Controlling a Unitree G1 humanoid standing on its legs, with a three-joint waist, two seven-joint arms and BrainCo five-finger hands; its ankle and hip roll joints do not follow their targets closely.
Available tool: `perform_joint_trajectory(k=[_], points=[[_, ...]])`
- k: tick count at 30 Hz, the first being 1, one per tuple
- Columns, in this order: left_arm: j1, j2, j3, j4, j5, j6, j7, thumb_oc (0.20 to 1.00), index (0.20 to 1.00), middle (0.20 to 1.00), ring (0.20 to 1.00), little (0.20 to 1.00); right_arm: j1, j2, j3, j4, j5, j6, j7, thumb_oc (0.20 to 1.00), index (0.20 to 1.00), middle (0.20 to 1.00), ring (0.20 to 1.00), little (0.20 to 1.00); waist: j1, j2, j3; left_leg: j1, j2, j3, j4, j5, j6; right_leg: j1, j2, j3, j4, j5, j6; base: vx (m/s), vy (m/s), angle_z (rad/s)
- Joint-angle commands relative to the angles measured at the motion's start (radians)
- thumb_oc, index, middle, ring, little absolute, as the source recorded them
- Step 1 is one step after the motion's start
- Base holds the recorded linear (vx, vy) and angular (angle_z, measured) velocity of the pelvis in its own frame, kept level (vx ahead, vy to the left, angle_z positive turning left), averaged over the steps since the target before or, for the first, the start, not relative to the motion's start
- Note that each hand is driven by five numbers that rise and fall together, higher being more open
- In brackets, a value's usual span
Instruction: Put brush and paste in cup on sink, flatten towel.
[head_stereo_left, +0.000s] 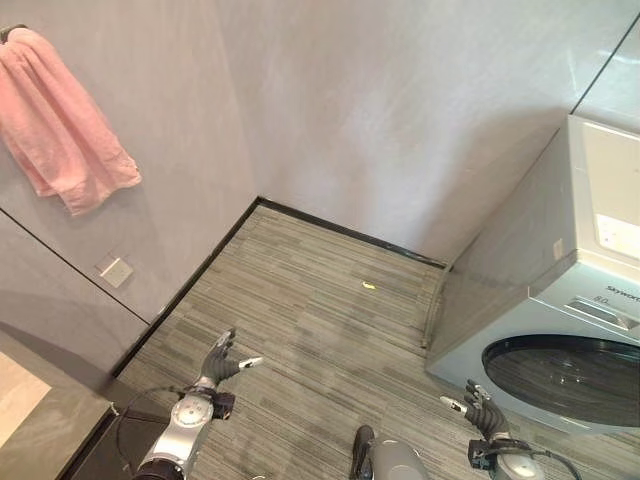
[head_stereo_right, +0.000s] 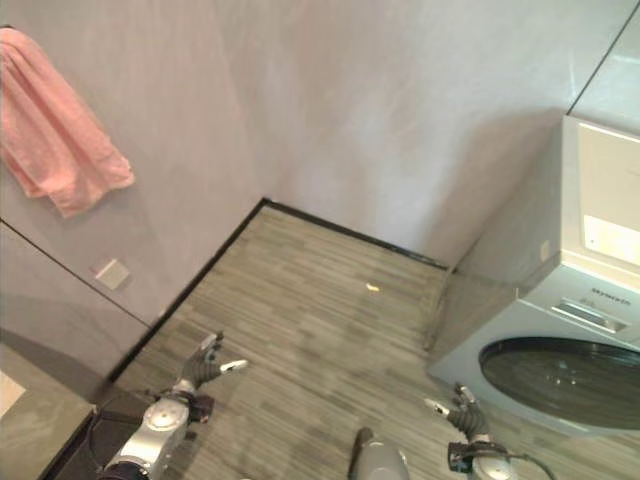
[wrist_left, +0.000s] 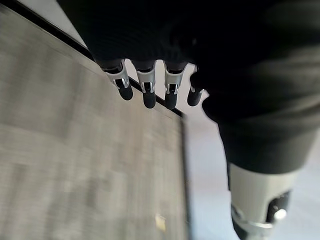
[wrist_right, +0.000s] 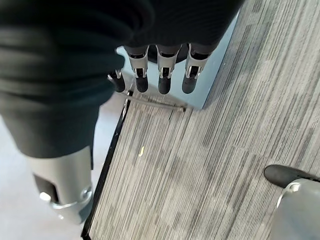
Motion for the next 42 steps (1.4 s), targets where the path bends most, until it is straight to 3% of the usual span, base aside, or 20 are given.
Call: perform_joint_trajectory(k=[1,3,6,7,10,12,14,16,17,20,21,23,24,25,27,29,33,34,37,42], points=[[-0.021,0.022,0.026,0.022,0.023,-0.023,0.044,1.000,1.000,1.000,1.000,1.000,-0.007,-0.039,-0.017,-0.030,0.014,-0.052,-0.001,1.000,1.000,1.000,1.000,1.000,-0.016,-0.025,0.014,-0.098,0.006,-0.128,0.125,0.164,-0.008,0.082,0.030,0.068,-0.109,0.033,0.036,0.08,-0.132,-0.41],[-0.037,0.019,0.033,0.068,0.008,-0.019,0.059,1.000,1.000,1.000,1.000,1.000,-0.013,-0.049,-0.007,-0.023,0.020,-0.049,0.002,1.000,1.000,1.000,1.000,1.000,0.001,-0.033,0.033,-0.181,-0.049,-0.216,0.180,0.169,-0.006,0.087,0.025,0.081,-0.118,0.029,0.031,0.11,-0.097,-0.27],[-0.059,0.021,0.031,0.111,0.005,-0.014,0.061,1.000,1.000,1.000,1.000,1.000,-0.012,-0.049,-0.006,-0.012,0.030,-0.047,0.006,1.000,1.000,1.000,1.000,1.000,-0.012,-0.033,0.044,-0.223,-0.029,-0.146,0.144,0.157,0.003,0.104,0.010,0.063,-0.127,0.020,0.034,0.11,-0.016,0.21],[-0.079,0.022,0.019,0.143,0.023,-0.010,0.060,1.000,1.000,1.000,1.000,1.000,-0.025,-0.057,0.012,-0.013,0.027,-0.044,0.010,1.000,1.000,1.000,1.000,1.000,0.002,-0.022,0.048,-0.295,-0.083,-0.132,0.065,0.159,0.011,0.121,0.009,0.058,-0.145,0.013,0.036,0.20,0.068,0.66],[-0.068,0.013,0.025,0.160,0.027,-0.013,0.061,1.000,1.000,1.000,1.000,1.000,-0.039,-0.059,0.043,-0.007,0.010,-0.045,0.016,1.000,1.000,1.000,1.000,1.000,0.047,0.001,0.054,-0.400,-0.129,-0.164,-0.121,0.270,-0.008,0.205,0.047,0.069,-0.181,-0.029,0.043,0.44,0.099,-0.05],[-0.064,0.013,0.025,0.158,0.029,-0.014,0.057,1.000,1.000,1.000,1.000,1.000,-0.045,-0.053,0.055,0.002,0.008,-0.044,0.021,1.000,1.000,1.000,1.000,1.000,0.050,-0.006,0.051,-0.402,-0.130,-0.108,-0.167,0.281,-0.019,0.269,0.037,0.068,-0.200,-0.057,0.055,0.61,0.137,-0.22],[-0.035,0.016,0.038,0.145,0.027,-0.012,0.053,1.000,1.000,1.000,1.000,1.000,-0.053,-0.030,0.090,-0.003,0.002,-0.029,0.050,1.000,1.000,1.000,1.000,1.000,0.080,-0.001,0.013,-0.395,-0.130,-0.129,-0.129,0.305,0.012,0.307,0.026,0.070,-0.189,-0.083,0.072,0.63,0.200,-0.29],[-0.023,0.025,0.043,0.136,0.029,-0.014,0.048,1.000,1.000,1.000,1.000,1.000,-0.053,-0.016,0.100,-0.018,0.010,-0.023,0.073,1.000,1.000,1.000,1.000,1.000,0.089,-0.020,0.004,-0.412,-0.150,-0.136,-0.049,0.268,0.036,0.307,-0.009,0.079,-0.113,-0.093,0.083,0.46,0.180,-0.47],[-0.015,0.029,0.044,0.131,0.036,-0.013,0.045,1.000,1.000,1.000,1.000,1.000,-0.051,-0.011,0.101,-0.023,0.012,-0.022,0.081,1.000,1.000,1.000,1.000,1.000,0.093,-0.030,0.002,-0.410,-0.162,-0.127,-0.019,0.241,0.054,0.300,-0.034,0.081,-0.063,-0.067,0.096,0.43,0.234,-0.04],[0.002,0.032,0.039,0.129,0.049,-0.009,0.039,1.000,1.000,1.000,1.000,1.000,-0.051,0.009,0.109,-0.028,0.004,-0.019,0.084,1.000,1.000,1.000,1.000,1.000,0.097,-0.045,0.008,-0.358,-0.227,-0.135,0.006,0.163,0.118,0.228,-0.108,0.114,0.165,0.129,0.123,0.35,0.243,0.40],[0.002,0.032,0.039,0.129,0.049,-0.009,0.039,1.000,1.000,1.000,1.000,1.000,-0.051,0.009,0.109,-0.028,0.004,-0.019,0.084,1.000,1.000,1.000,1.000,1.000,0.098,-0.046,0.008,-0.358,-0.227,-0.134,0.006,0.162,0.119,0.228,-0.109,0.115,0.165,0.129,0.123,0.23,0.180,0.23],[0.019,0.039,0.029,0.102,0.067,-0.006,0.037,1.000,1.000,1.000,1.000,1.000,-0.064,0.018,0.122,-0.035,0.003,-0.018,0.085,1.000,1.000,1.000,1.000,1.000,0.096,-0.037,0.024,-0.310,-0.246,-0.146,-0.010,0.134,0.147,0.166,-0.127,0.126,0.293,0.214,0.124,0.23,0.164,0.30],[0.019,0.039,0.029,0.102,0.067,-0.006,0.037,1.000,1.000,1.000,1.000,1.000,-0.064,0.018,0.122,-0.035,0.003,-0.018,0.085,1.000,1.000,1.000,1.000,1.000,0.096,-0.037,0.024,-0.310,-0.247,-0.145,-0.010,0.134,0.148,0.165,-0.127,0.127,0.294,0.214,0.124,0.32,0.144,0.38],[0.026,0.046,0.025,0.091,0.075,-0.004,0.037,1.000,1.000,1.000,1.000,1.000,-0.072,0.016,0.135,-0.043,0.000,-0.017,0.089,1.000,1.000,1.000,1.000,1.000,0.083,-0.014,0.038,-0.255,-0.250,-0.185,-0.050,0.127,0.153,0.044,-0.056,0.173,0.347,0.148,0.111,0.34,0.095,0.31],[0.027,0.048,0.033,0.108,0.078,-0.007,0.041,1.000,1.000,1.000,1.000,1.000,-0.074,0.022,0.148,-0.052,-0.009,-0.019,0.095,1.000,1.000,1.000,1.000,1.000,0.084,-0.013,0.038,-0.208,-0.248,-0.194,-0.076,0.116,0.146,0.001,-0.094,0.105,0.248,0.118,0.098,0.34,0.060,0.30],[0.026,0.046,0.035,0.122,0.077,-0.008,0.040,1.000,1.000,1.000,1.000,1.000,-0.074,0.019,0.153,-0.056,-0.009,-0.021,0.098,1.000,1.000,1.000,1.000,1.000,0.074,-0.011,0.044,-0.189,-0.247,-0.213,-0.085,0.111,0.137,-0.010,-0.091,0.093,0.190,0.099,0.094,0.23,-0.058,0.35],[0.007,0.037,0.034,0.202,0.096,-0.017,0.035,1.000,1.000,1.000,1.000,1.000,-0.064,0.016,0.161,-0.045,0.002,-0.024,0.108,1.000,1.000,1.000,1.000,1.000,0.035,-0.034,0.040,-0.127,-0.277,-0.304,-0.126,0.090,0.104,-0.048,-0.023,0.231,-0.165,0.139,0.126,0.43,-0.152,0.50],[-0.007,0.036,0.033,0.216,0.108,-0.022,0.034,1.000,1.000,1.000,1.000,1.000,-0.056,0.010,0.158,-0.043,-0.006,-0.021,0.108,1.000,1.000,1.000,1.000,1.000,0.013,-0.043,0.033,-0.100,-0.284,-0.359,-0.137,0.073,0.091,-0.084,-0.016,0.328,-0.253,0.183,0.151,0.56,-0.217,1.39],[-0.021,0.046,0.002,0.204,0.136,-0.031,0.024,1.000,1.000,1.000,1.000,1.000,-0.050,0.007,0.170,-0.050,-0.015,-0.019,0.130,1.000,1.000,1.000,1.000,1.000,0.005,-0.063,0.028,-0.080,-0.287,-0.429,-0.116,0.050,0.072,-0.056,0.004,0.365,-0.229,0.192,0.146,0.39,-0.218,1.56],[-0.001,0.038,-0.003,0.193,0.117,-0.030,0.027,1.000,1.000,1.000,1.000,1.000,-0.054,-0.024,0.170,-0.077,-0.001,-0.022,0.138,1.000,1.000,1.000,1.000,1.000,0.000,-0.055,0.020,-0.112,-0.244,-0.469,-0.037,0.067,0.027,-0.022,0.021,0.286,-0.216,0.161,0.116,0.20,-0.224,0.97]])
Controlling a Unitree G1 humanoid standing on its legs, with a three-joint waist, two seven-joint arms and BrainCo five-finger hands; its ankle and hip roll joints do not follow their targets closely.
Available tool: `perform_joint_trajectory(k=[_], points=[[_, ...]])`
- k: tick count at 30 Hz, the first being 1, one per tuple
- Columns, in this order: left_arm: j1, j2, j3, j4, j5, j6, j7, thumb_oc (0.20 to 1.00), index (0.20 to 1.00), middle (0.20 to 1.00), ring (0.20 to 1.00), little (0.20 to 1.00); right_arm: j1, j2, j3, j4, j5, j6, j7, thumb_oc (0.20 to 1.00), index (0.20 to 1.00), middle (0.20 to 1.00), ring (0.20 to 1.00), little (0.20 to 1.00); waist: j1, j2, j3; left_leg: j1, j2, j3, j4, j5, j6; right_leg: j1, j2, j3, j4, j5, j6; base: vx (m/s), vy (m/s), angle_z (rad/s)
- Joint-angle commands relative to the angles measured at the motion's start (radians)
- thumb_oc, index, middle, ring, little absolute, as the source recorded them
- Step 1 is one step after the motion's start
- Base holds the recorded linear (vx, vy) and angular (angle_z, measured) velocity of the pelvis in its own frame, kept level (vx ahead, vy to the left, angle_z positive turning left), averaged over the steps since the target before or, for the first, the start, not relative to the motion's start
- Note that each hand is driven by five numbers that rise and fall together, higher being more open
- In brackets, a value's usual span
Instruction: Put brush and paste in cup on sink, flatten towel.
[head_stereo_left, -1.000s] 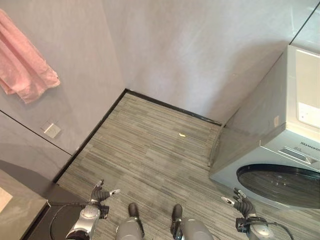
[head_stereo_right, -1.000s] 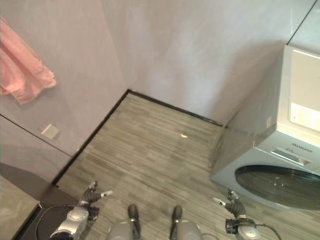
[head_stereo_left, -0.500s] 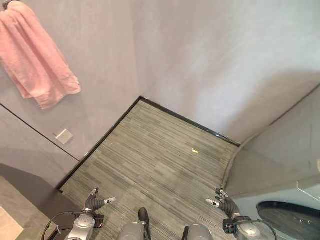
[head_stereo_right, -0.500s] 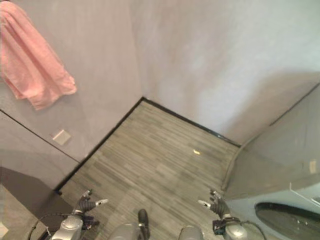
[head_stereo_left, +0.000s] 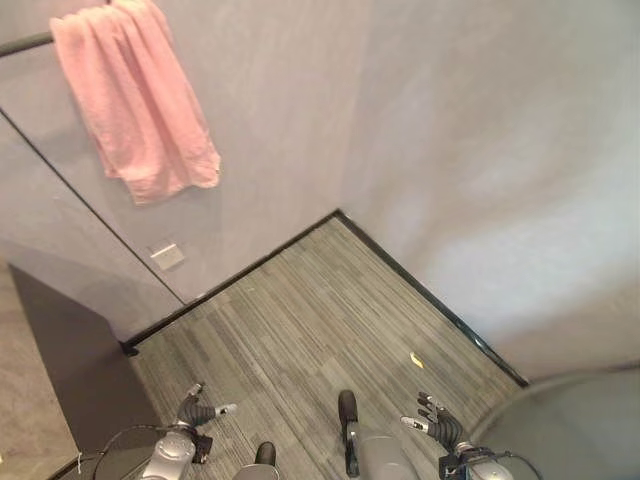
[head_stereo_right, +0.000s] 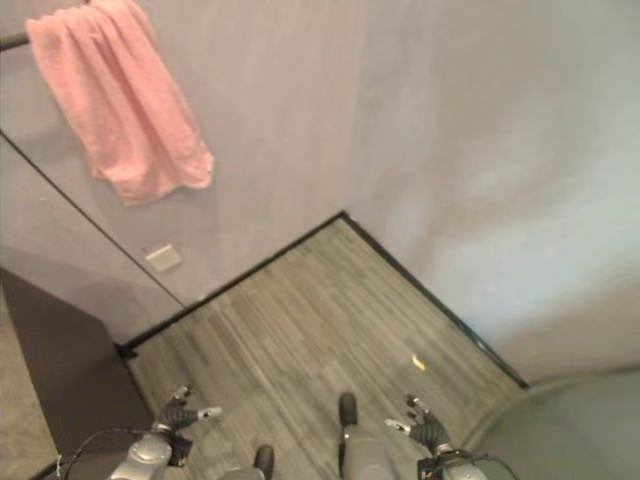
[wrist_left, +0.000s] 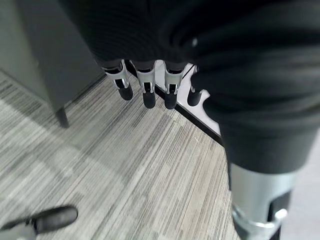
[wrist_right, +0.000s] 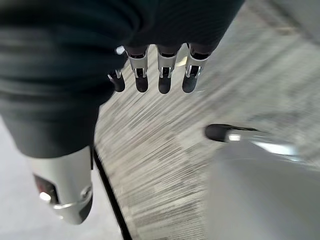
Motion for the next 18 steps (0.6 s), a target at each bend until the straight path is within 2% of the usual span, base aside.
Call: perform_joint_trajectory(k=[1,3,4,5,8,9,10,11,13,15,18], points=[[-0.033,0.050,0.002,-0.021,0.000,-0.031,0.009,1.000,1.000,1.000,1.000,1.000,-0.026,-0.037,-0.029,-0.078,0.005,-0.032,-0.001,1.000,1.000,1.000,1.000,1.000,-0.003,-0.020,0.026,-0.005,-0.056,0.069,0.125,0.036,-0.011,0.005,-0.041,0.008,0.095,-0.092,0.071,0.09,-0.129,0.49],[-0.043,0.045,0.000,-0.017,-0.007,-0.028,0.016,1.000,1.000,1.000,1.000,1.000,-0.031,-0.042,-0.034,-0.085,0.008,-0.033,-0.009,1.000,1.000,1.000,1.000,1.000,-0.004,-0.019,0.033,-0.030,-0.050,0.084,0.166,0.045,-0.017,0.009,-0.047,-0.014,0.104,-0.104,0.062,0.10,-0.118,0.52],[-0.058,0.039,-0.003,-0.016,-0.016,-0.027,0.028,1.000,1.000,1.000,1.000,1.000,-0.035,-0.046,-0.041,-0.089,0.022,-0.036,-0.019,1.000,1.000,1.000,1.000,1.000,-0.011,-0.017,0.047,-0.077,-0.035,0.137,0.237,0.059,-0.023,0.022,-0.056,-0.048,0.116,-0.128,0.047,0.16,-0.175,0.74],[-0.063,0.037,0.000,-0.018,-0.028,-0.025,0.035,1.000,1.000,1.000,1.000,1.000,-0.036,-0.048,-0.041,-0.089,0.021,-0.035,-0.021,1.000,1.000,1.000,1.000,1.000,-0.015,-0.015,0.050,-0.088,-0.017,0.192,0.248,0.071,-0.022,0.032,-0.062,-0.070,0.119,-0.139,0.041,0.14,-0.143,0.79],[-0.074,0.041,-0.002,-0.040,-0.048,-0.026,0.038,1.000,1.000,1.000,1.000,1.000,-0.030,-0.048,-0.040,-0.091,0.012,-0.030,-0.031,1.000,1.000,1.000,1.000,1.000,-0.018,-0.003,0.059,-0.134,0.035,0.319,0.129,0.080,-0.009,0.051,-0.075,-0.123,0.123,-0.172,0.044,0.12,-0.038,0.70],[-0.073,0.041,-0.002,-0.046,-0.051,-0.026,0.041,1.000,1.000,1.000,1.000,1.000,-0.030,-0.048,-0.038,-0.091,0.013,-0.029,-0.034,1.000,1.000,1.000,1.000,1.000,-0.013,0.002,0.060,-0.158,0.036,0.320,0.091,0.099,-0.009,0.058,-0.075,-0.131,0.120,-0.181,0.047,0.20,0.045,0.52],[-0.071,0.042,0.001,-0.047,-0.053,-0.026,0.047,1.000,1.000,1.000,1.000,1.000,-0.029,-0.048,-0.034,-0.093,0.015,-0.030,-0.039,1.000,1.000,1.000,1.000,1.000,-0.007,0.014,0.059,-0.193,0.046,0.318,0.039,0.155,-0.020,0.075,-0.068,-0.139,0.111,-0.194,0.049,0.24,0.072,0.56],[-0.071,0.042,0.003,-0.047,-0.054,-0.026,0.051,1.000,1.000,1.000,1.000,1.000,-0.025,-0.047,-0.034,-0.093,0.014,-0.031,-0.041,1.000,1.000,1.000,1.000,1.000,-0.002,0.019,0.058,-0.213,0.057,0.322,0.014,0.188,-0.028,0.090,-0.066,-0.142,0.104,-0.202,0.049,0.32,0.090,0.51],[-0.066,0.042,0.013,-0.037,-0.058,-0.027,0.055,1.000,1.000,1.000,1.000,1.000,-0.015,-0.039,-0.036,-0.084,0.024,-0.033,-0.042,1.000,1.000,1.000,1.000,1.000,0.012,0.024,0.053,-0.289,0.092,0.381,-0.083,0.255,-0.051,0.161,-0.074,-0.152,0.072,-0.223,0.051,0.41,0.113,0.40],[-0.060,0.041,0.022,-0.027,-0.057,-0.026,0.055,1.000,1.000,1.000,1.000,1.000,-0.013,-0.036,-0.034,-0.071,0.006,-0.032,-0.050,1.000,1.000,1.000,1.000,1.000,0.025,0.032,0.046,-0.304,0.107,0.413,-0.147,0.287,-0.064,0.217,-0.074,-0.145,0.050,-0.232,0.056,0.46,0.157,0.32],[-0.037,0.035,0.034,-0.022,-0.057,-0.026,0.054,1.000,1.000,1.000,1.000,1.000,-0.018,-0.031,-0.031,-0.051,-0.002,-0.024,-0.046,1.000,1.000,1.000,1.000,1.000,0.049,0.037,0.027,-0.308,0.113,0.389,-0.150,0.321,-0.070,0.275,-0.080,-0.129,0.034,-0.247,0.065,0.41,0.180,0.00]])
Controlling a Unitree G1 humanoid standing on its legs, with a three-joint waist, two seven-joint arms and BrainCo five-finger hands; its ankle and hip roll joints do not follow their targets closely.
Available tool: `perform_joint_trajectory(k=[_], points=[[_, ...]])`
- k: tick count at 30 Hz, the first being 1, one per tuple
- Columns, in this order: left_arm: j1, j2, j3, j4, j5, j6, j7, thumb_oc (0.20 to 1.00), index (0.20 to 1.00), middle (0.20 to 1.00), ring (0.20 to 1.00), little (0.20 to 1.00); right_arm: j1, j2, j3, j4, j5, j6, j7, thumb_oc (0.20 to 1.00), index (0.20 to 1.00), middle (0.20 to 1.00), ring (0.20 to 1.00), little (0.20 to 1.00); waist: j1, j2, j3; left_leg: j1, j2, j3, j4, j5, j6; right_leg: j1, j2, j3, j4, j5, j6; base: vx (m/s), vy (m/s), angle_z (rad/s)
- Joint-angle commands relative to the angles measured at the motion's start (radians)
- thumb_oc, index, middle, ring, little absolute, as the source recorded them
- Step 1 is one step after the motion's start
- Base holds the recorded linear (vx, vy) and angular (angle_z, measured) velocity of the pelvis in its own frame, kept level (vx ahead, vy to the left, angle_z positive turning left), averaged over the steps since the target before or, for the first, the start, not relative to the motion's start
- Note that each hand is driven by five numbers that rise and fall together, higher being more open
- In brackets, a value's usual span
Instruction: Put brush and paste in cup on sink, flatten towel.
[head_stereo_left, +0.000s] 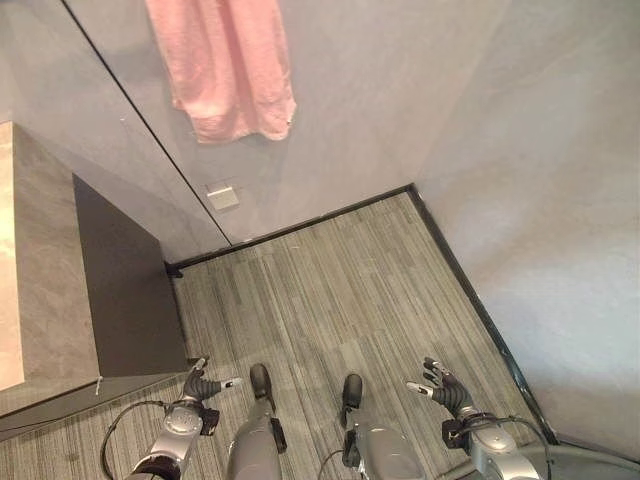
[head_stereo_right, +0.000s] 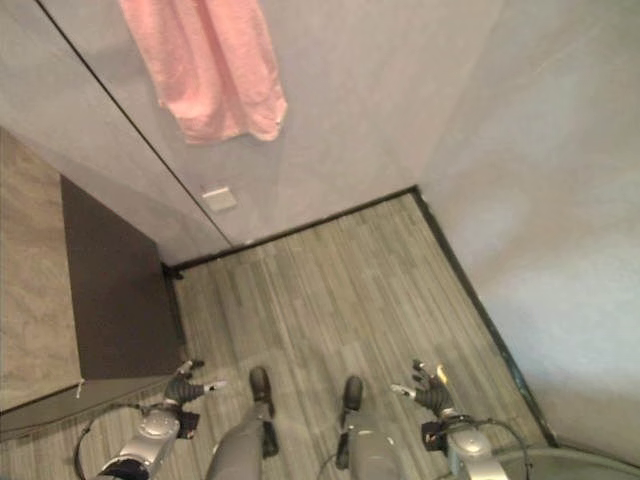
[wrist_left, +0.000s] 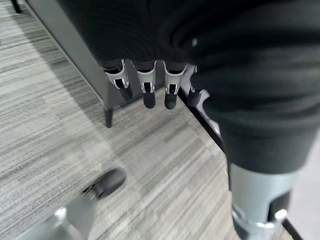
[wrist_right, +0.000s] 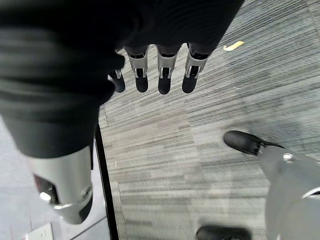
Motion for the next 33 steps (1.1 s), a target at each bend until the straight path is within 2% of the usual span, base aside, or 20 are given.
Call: perform_joint_trajectory(k=[1,2,4,5,6,7,8,9,10,12,14,15,17,19,21,24,26,29,32,33], points=[[0.073,0.034,0.035,-0.039,-0.014,-0.022,0.017,1.000,1.000,1.000,1.000,1.000,0.044,-0.017,0.007,-0.059,-0.009,-0.014,0.005,1.000,1.000,1.000,1.000,1.000,0.037,0.014,-0.084,-0.058,-0.032,-0.038,0.017,0.121,0.044,0.156,-0.067,0.080,0.158,-0.191,0.121,0.55,0.292,-0.54],[0.090,0.037,0.044,-0.046,-0.037,-0.023,0.013,1.000,1.000,1.000,1.000,1.000,0.027,-0.005,0.019,-0.045,-0.014,-0.013,0.015,1.000,1.000,1.000,1.000,1.000,0.064,0.007,-0.101,-0.078,-0.059,-0.107,0.112,0.126,0.054,0.194,-0.095,0.110,0.180,-0.199,0.127,0.69,0.370,-0.75],[0.098,0.046,0.056,-0.052,-0.054,-0.023,0.006,1.000,1.000,1.000,1.000,1.000,0.027,0.007,0.015,-0.061,0.003,-0.009,0.022,1.000,1.000,1.000,1.000,1.000,0.063,-0.001,-0.108,-0.074,-0.081,-0.096,0.172,0.092,0.073,0.193,-0.128,0.123,0.224,-0.175,0.135,0.52,0.326,-0.93],[0.104,0.050,0.058,-0.055,-0.044,-0.024,0.006,1.000,1.000,1.000,1.000,1.000,0.032,0.019,0.005,-0.064,0.040,-0.008,0.033,1.000,1.000,1.000,1.000,1.000,0.065,-0.013,-0.116,-0.076,-0.105,-0.073,0.212,0.054,0.094,0.182,-0.165,0.133,0.267,-0.127,0.149,0.35,0.316,-0.51],[0.103,0.053,0.052,-0.058,-0.035,-0.022,0.002,1.000,1.000,1.000,1.000,1.000,0.031,0.026,0.002,-0.060,0.047,-0.007,0.038,1.000,1.000,1.000,1.000,1.000,0.064,-0.015,-0.117,-0.064,-0.123,-0.067,0.221,0.031,0.112,0.155,-0.193,0.138,0.331,-0.074,0.146,0.32,0.353,-0.07],[0.100,0.057,0.045,-0.057,-0.023,-0.019,-0.001,1.000,1.000,1.000,1.000,1.000,0.022,0.028,0.006,-0.062,0.046,-0.009,0.035,1.000,1.000,1.000,1.000,1.000,0.063,-0.015,-0.118,-0.054,-0.140,-0.061,0.225,0.010,0.128,0.124,-0.206,0.151,0.394,-0.002,0.140,0.25,0.330,0.15],[0.095,0.060,0.039,-0.057,-0.018,-0.017,-0.002,1.000,1.000,1.000,1.000,1.000,0.013,0.029,0.015,-0.059,0.041,-0.009,0.033,1.000,1.000,1.000,1.000,1.000,0.062,-0.010,-0.113,-0.034,-0.151,-0.061,0.218,-0.005,0.142,0.091,-0.210,0.157,0.465,0.039,0.131,0.25,0.371,0.05],[0.091,0.067,0.030,-0.062,-0.008,-0.014,-0.005,1.000,1.000,1.000,1.000,1.000,-0.004,0.028,0.026,-0.060,0.038,-0.011,0.033,1.000,1.000,1.000,1.000,1.000,0.059,-0.003,-0.101,-0.006,-0.160,-0.055,0.204,-0.017,0.159,0.046,-0.211,0.154,0.553,0.092,0.127,0.24,0.332,-0.03],[0.089,0.071,0.021,-0.067,-0.001,-0.011,-0.014,1.000,1.000,1.000,1.000,1.000,-0.007,0.027,0.034,-0.064,0.034,-0.010,0.035,1.000,1.000,1.000,1.000,1.000,0.050,0.005,-0.094,0.027,-0.165,-0.057,0.189,-0.030,0.167,0.014,-0.198,0.157,0.601,0.089,0.125,0.24,0.290,-0.02],[0.088,0.074,0.012,-0.076,0.016,-0.012,-0.029,1.000,1.000,1.000,1.000,1.000,-0.004,0.025,0.041,-0.084,0.041,-0.010,0.052,1.000,1.000,1.000,1.000,1.000,0.021,0.023,-0.073,0.082,-0.170,-0.078,0.167,-0.051,0.180,-0.097,-0.099,0.200,0.686,0.019,0.115,0.26,0.222,0.14],[0.082,0.080,-0.001,-0.078,0.027,-0.011,-0.035,1.000,1.000,1.000,1.000,1.000,-0.002,0.023,0.041,-0.097,0.046,-0.011,0.053,1.000,1.000,1.000,1.000,1.000,0.014,0.024,-0.069,0.131,-0.175,-0.073,0.142,-0.062,0.181,-0.129,-0.134,0.107,0.635,0.003,0.104,0.29,0.149,0.13],[0.080,0.079,-0.006,-0.072,0.030,-0.011,-0.036,1.000,1.000,1.000,1.000,1.000,0.002,0.023,0.038,-0.110,0.053,-0.010,0.051,1.000,1.000,1.000,1.000,1.000,0.005,0.024,-0.068,0.156,-0.173,-0.071,0.121,-0.067,0.173,-0.144,-0.140,0.068,0.562,-0.017,0.105,0.27,0.036,-0.02],[0.069,0.073,-0.013,-0.058,0.033,-0.011,-0.036,1.000,1.000,1.000,1.000,1.000,0.005,0.022,0.032,-0.110,0.059,-0.013,0.048,1.000,1.000,1.000,1.000,1.000,-0.019,0.021,-0.061,0.185,-0.177,-0.090,0.114,-0.075,0.166,-0.173,-0.103,0.114,0.471,-0.018,0.118,0.29,-0.034,0.00],[0.057,0.062,-0.013,-0.040,0.036,-0.012,-0.035,1.000,1.000,1.000,1.000,1.000,0.008,0.026,0.026,-0.107,0.058,-0.015,0.038,1.000,1.000,1.000,1.000,1.000,-0.040,0.010,-0.062,0.213,-0.184,-0.113,0.101,-0.086,0.155,-0.180,-0.080,0.176,0.314,0.003,0.139,0.32,-0.103,0.15],[0.045,0.046,-0.007,-0.020,0.033,-0.013,-0.028,1.000,1.000,1.000,1.000,1.000,0.023,0.036,0.008,-0.110,0.059,-0.019,0.025,1.000,1.000,1.000,1.000,1.000,-0.064,-0.003,-0.076,0.262,-0.173,-0.140,0.068,-0.101,0.132,-0.218,-0.102,0.223,0.143,0.061,0.173,0.40,-0.168,0.23],[0.041,0.034,-0.011,-0.016,0.027,-0.013,-0.026,1.000,1.000,1.000,1.000,1.000,0.031,0.043,-0.001,-0.116,0.066,-0.020,0.022,1.000,1.000,1.000,1.000,1.000,-0.075,-0.014,-0.084,0.301,-0.164,-0.154,0.060,-0.117,0.118,-0.214,-0.103,0.209,0.097,0.080,0.187,0.34,-0.179,0.43],[0.031,0.023,-0.027,0.000,0.034,-0.013,-0.028,1.000,1.000,1.000,1.000,1.000,0.037,0.048,-0.001,-0.106,0.075,-0.017,0.025,1.000,1.000,1.000,1.000,1.000,-0.086,-0.036,-0.111,0.331,-0.152,-0.184,0.068,-0.138,0.106,-0.176,-0.075,0.262,0.141,0.066,0.176,0.42,-0.299,0.17],[0.033,0.008,-0.025,0.018,0.016,-0.009,-0.024,1.000,1.000,1.000,1.000,1.000,0.023,0.037,-0.002,-0.082,0.064,-0.017,0.010,1.000,1.000,1.000,1.000,1.000,-0.084,-0.039,-0.131,0.354,-0.121,-0.199,0.083,-0.144,0.091,-0.152,-0.050,0.250,0.164,0.053,0.164,0.26,-0.209,0.26],[0.041,-0.010,-0.020,0.031,-0.002,-0.005,-0.019,1.000,1.000,1.000,1.000,1.000,0.025,0.017,-0.004,-0.082,0.060,-0.017,0.010,1.000,1.000,1.000,1.000,1.000,-0.085,-0.033,-0.153,0.356,-0.090,-0.215,0.128,-0.136,0.073,-0.114,-0.032,0.216,0.164,0.029,0.146,0.23,-0.212,0.28],[0.036,-0.021,-0.029,0.034,-0.004,0.000,-0.018,1.000,1.000,1.000,1.000,1.000,0.012,-0.006,-0.006,-0.066,0.034,-0.020,-0.009,1.000,1.000,1.000,1.000,1.000,-0.086,-0.027,-0.153,0.316,-0.071,-0.215,0.232,-0.090,0.049,-0.085,-0.019,0.192,0.167,0.004,0.122,0.18,-0.209,0.31]])
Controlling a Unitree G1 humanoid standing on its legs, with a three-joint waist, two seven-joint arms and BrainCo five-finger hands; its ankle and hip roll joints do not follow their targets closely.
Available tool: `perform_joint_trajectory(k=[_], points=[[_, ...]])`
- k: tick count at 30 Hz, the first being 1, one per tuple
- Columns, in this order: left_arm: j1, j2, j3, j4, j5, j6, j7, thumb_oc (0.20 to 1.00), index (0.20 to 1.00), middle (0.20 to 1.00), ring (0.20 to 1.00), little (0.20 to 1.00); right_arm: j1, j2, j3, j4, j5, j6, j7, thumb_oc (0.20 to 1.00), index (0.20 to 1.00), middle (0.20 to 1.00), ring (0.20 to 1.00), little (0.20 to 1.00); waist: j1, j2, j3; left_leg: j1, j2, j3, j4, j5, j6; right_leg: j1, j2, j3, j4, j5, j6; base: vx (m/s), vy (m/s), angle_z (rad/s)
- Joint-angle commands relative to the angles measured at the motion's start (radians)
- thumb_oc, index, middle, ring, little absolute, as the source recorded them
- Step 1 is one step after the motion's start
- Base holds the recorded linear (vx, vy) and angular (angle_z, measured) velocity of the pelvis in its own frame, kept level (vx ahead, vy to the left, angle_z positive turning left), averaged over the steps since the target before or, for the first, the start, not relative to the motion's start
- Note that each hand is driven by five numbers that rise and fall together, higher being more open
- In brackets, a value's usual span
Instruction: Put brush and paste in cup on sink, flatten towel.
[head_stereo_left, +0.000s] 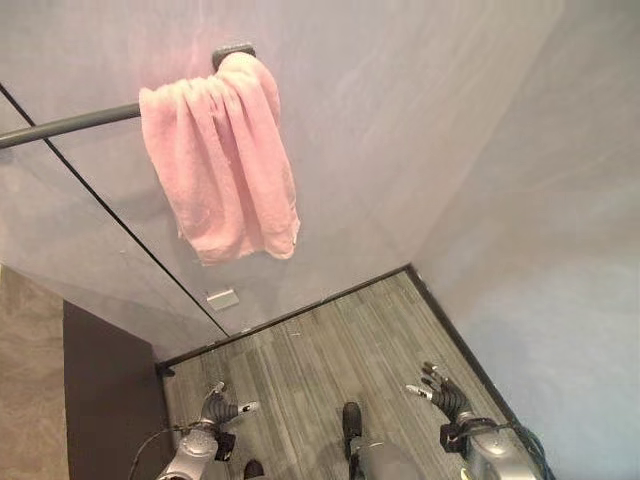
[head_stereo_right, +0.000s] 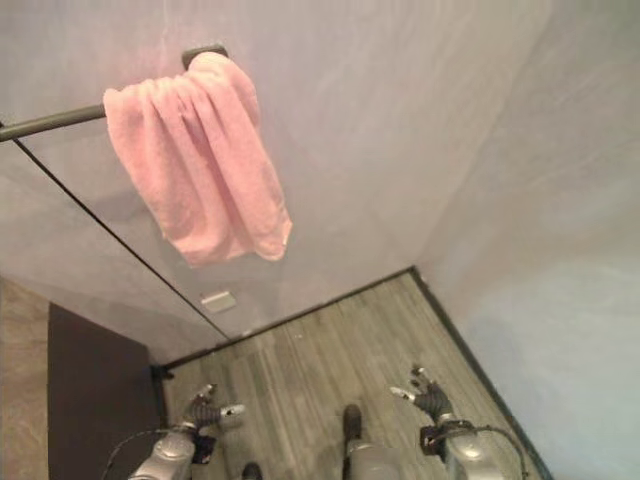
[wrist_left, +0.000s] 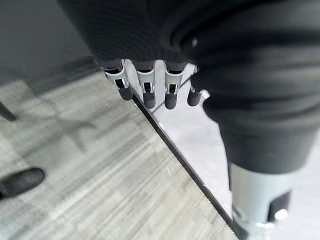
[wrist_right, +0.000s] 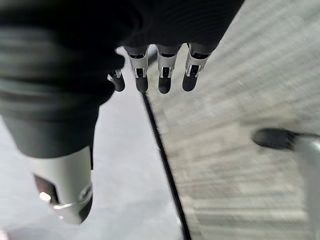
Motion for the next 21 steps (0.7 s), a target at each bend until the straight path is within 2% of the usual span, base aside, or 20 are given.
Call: perform_joint_trajectory(k=[1,2,4,5,6,8,9,10,11,12,13,15,16,17,18,19,20,21], points=[[-0.007,0.062,0.002,0.001,-0.020,-0.010,0.014,1.000,1.000,1.000,1.000,1.000,0.011,-0.015,0.000,-0.017,-0.010,-0.036,-0.037,1.000,1.000,1.000,1.000,1.000,-0.011,-0.039,-0.039,-0.036,-0.066,0.013,0.197,0.033,-0.003,-0.060,-0.070,0.095,0.116,-0.047,0.062,0.22,-0.276,0.52],[-0.015,0.058,-0.001,0.000,-0.028,-0.013,0.023,1.000,1.000,1.000,1.000,1.000,0.003,-0.023,-0.002,-0.018,-0.004,-0.043,-0.044,1.000,1.000,1.000,1.000,1.000,-0.008,-0.046,-0.028,-0.080,-0.068,0.018,0.281,0.058,-0.007,-0.043,-0.076,0.084,0.114,-0.050,0.049,0.10,-0.174,0.71],[-0.021,0.054,-0.001,-0.013,-0.048,-0.016,0.021,1.000,1.000,1.000,1.000,1.000,-0.003,-0.038,0.002,-0.024,-0.026,-0.048,-0.052,1.000,1.000,1.000,1.000,1.000,0.001,-0.059,-0.011,-0.134,-0.078,0.048,0.394,0.071,-0.004,-0.015,-0.083,0.065,0.106,-0.062,0.029,0.09,-0.161,0.54],[-0.021,0.054,-0.001,-0.013,-0.049,-0.015,0.021,1.000,1.000,1.000,1.000,1.000,-0.003,-0.038,0.002,-0.024,-0.026,-0.048,-0.052,1.000,1.000,1.000,1.000,1.000,0.000,-0.058,-0.010,-0.136,-0.077,0.046,0.397,0.069,-0.004,-0.015,-0.082,0.064,0.106,-0.062,0.029,0.14,-0.124,0.30],[-0.016,0.055,0.003,-0.016,-0.051,-0.016,0.023,1.000,1.000,1.000,1.000,1.000,0.003,-0.036,0.004,-0.004,-0.028,-0.039,-0.051,1.000,1.000,1.000,1.000,1.000,0.008,-0.061,-0.006,-0.161,-0.082,0.087,0.380,0.057,0.003,0.012,-0.083,0.060,0.089,-0.073,0.026,0.16,-0.069,0.25],[-0.015,0.055,0.005,-0.021,-0.060,-0.018,0.026,1.000,1.000,1.000,1.000,1.000,0.005,-0.030,0.006,0.013,-0.030,-0.034,-0.053,1.000,1.000,1.000,1.000,1.000,0.015,-0.059,-0.008,-0.195,-0.100,0.111,0.288,0.025,0.018,0.033,-0.087,0.059,0.065,-0.079,0.037,0.28,-0.001,0.10],[-0.006,0.054,0.008,-0.024,-0.059,-0.020,0.028,1.000,1.000,1.000,1.000,1.000,0.009,-0.025,0.015,0.028,-0.046,-0.031,-0.051,1.000,1.000,1.000,1.000,1.000,0.025,-0.045,-0.017,-0.204,-0.093,0.131,0.136,0.029,0.024,0.052,-0.086,0.060,0.042,-0.088,0.050,0.35,0.123,0.02],[-0.004,0.054,0.009,-0.026,-0.059,-0.022,0.031,1.000,1.000,1.000,1.000,1.000,0.010,-0.023,0.022,0.028,-0.056,-0.031,-0.052,1.000,1.000,1.000,1.000,1.000,0.035,-0.032,-0.019,-0.226,-0.087,0.127,0.072,0.079,0.016,0.065,-0.079,0.061,0.033,-0.096,0.051,0.28,0.115,0.09],[-0.003,0.054,0.009,-0.026,-0.058,-0.022,0.031,1.000,1.000,1.000,1.000,1.000,0.010,-0.023,0.022,0.028,-0.056,-0.031,-0.052,1.000,1.000,1.000,1.000,1.000,0.034,-0.033,-0.017,-0.218,-0.089,0.128,0.065,0.082,0.016,0.069,-0.080,0.060,0.032,-0.097,0.052,0.20,0.107,0.18],[-0.002,0.054,0.010,-0.024,-0.058,-0.023,0.033,1.000,1.000,1.000,1.000,1.000,0.010,-0.022,0.027,0.031,-0.065,-0.030,-0.053,1.000,1.000,1.000,1.000,1.000,0.043,-0.022,-0.019,-0.240,-0.079,0.119,0.009,0.133,0.006,0.086,-0.076,0.064,0.024,-0.105,0.054,0.21,0.113,0.17],[0.000,0.054,0.009,-0.027,-0.059,-0.024,0.034,1.000,1.000,1.000,1.000,1.000,0.010,-0.019,0.031,0.039,-0.070,-0.029,-0.053,1.000,1.000,1.000,1.000,1.000,0.051,-0.013,-0.022,-0.255,-0.069,0.113,-0.032,0.160,-0.002,0.101,-0.074,0.066,0.018,-0.112,0.055,0.32,0.171,0.08],[0.002,0.056,0.007,-0.031,-0.058,-0.028,0.037,1.000,1.000,1.000,1.000,1.000,0.005,-0.015,0.040,0.049,-0.076,-0.028,-0.056,1.000,1.000,1.000,1.000,1.000,0.064,-0.003,-0.025,-0.280,-0.060,0.099,-0.088,0.195,-0.018,0.134,-0.085,0.081,0.011,-0.132,0.063,0.36,0.204,-0.03],[0.003,0.059,0.006,-0.032,-0.061,-0.029,0.038,1.000,1.000,1.000,1.000,1.000,0.003,-0.014,0.042,0.051,-0.075,-0.025,-0.048,1.000,1.000,1.000,1.000,1.000,0.072,0.003,-0.028,-0.278,-0.060,0.080,-0.077,0.210,-0.023,0.150,-0.088,0.094,0.014,-0.141,0.066,0.45,0.333,-0.36],[0.014,0.062,0.004,-0.045,-0.062,-0.028,0.033,1.000,1.000,1.000,1.000,1.000,0.000,-0.003,0.051,0.062,-0.080,-0.015,-0.039,1.000,1.000,1.000,1.000,1.000,0.078,0.011,-0.039,-0.259,-0.073,0.055,-0.049,0.185,-0.003,0.158,-0.101,0.115,0.037,-0.162,0.073,0.31,0.255,-0.55],[0.014,0.063,0.004,-0.045,-0.062,-0.028,0.033,1.000,1.000,1.000,1.000,1.000,0.000,-0.003,0.051,0.062,-0.080,-0.015,-0.039,1.000,1.000,1.000,1.000,1.000,0.078,0.010,-0.039,-0.259,-0.074,0.055,-0.048,0.184,-0.003,0.159,-0.101,0.115,0.037,-0.163,0.073,0.30,0.295,-0.85],[0.012,0.065,-0.004,-0.049,-0.060,-0.028,0.028,1.000,1.000,1.000,1.000,1.000,-0.009,0.004,0.052,0.073,-0.076,-0.013,-0.037,1.000,1.000,1.000,1.000,1.000,0.080,0.010,-0.043,-0.264,-0.089,0.048,-0.019,0.168,0.005,0.163,-0.122,0.127,0.054,-0.164,0.083,0.20,0.198,-0.79],[0.011,0.070,-0.007,-0.051,-0.062,-0.028,0.025,1.000,1.000,1.000,1.000,1.000,-0.009,0.009,0.049,0.067,-0.074,-0.010,-0.035,1.000,1.000,1.000,1.000,1.000,0.077,0.006,-0.044,-0.257,-0.099,0.054,-0.005,0.152,0.016,0.167,-0.139,0.137,0.065,-0.164,0.089,0.33,0.395,-0.69],[0.011,0.080,-0.013,-0.075,-0.060,-0.029,0.021,1.000,1.000,1.000,1.000,1.000,-0.017,0.029,0.041,0.068,-0.046,-0.007,-0.029,1.000,1.000,1.000,1.000,1.000,0.078,-0.001,-0.047,-0.249,-0.116,0.075,0.021,0.114,0.043,0.141,-0.168,0.158,0.129,-0.158,0.104,0.28,0.398,-0.42]])
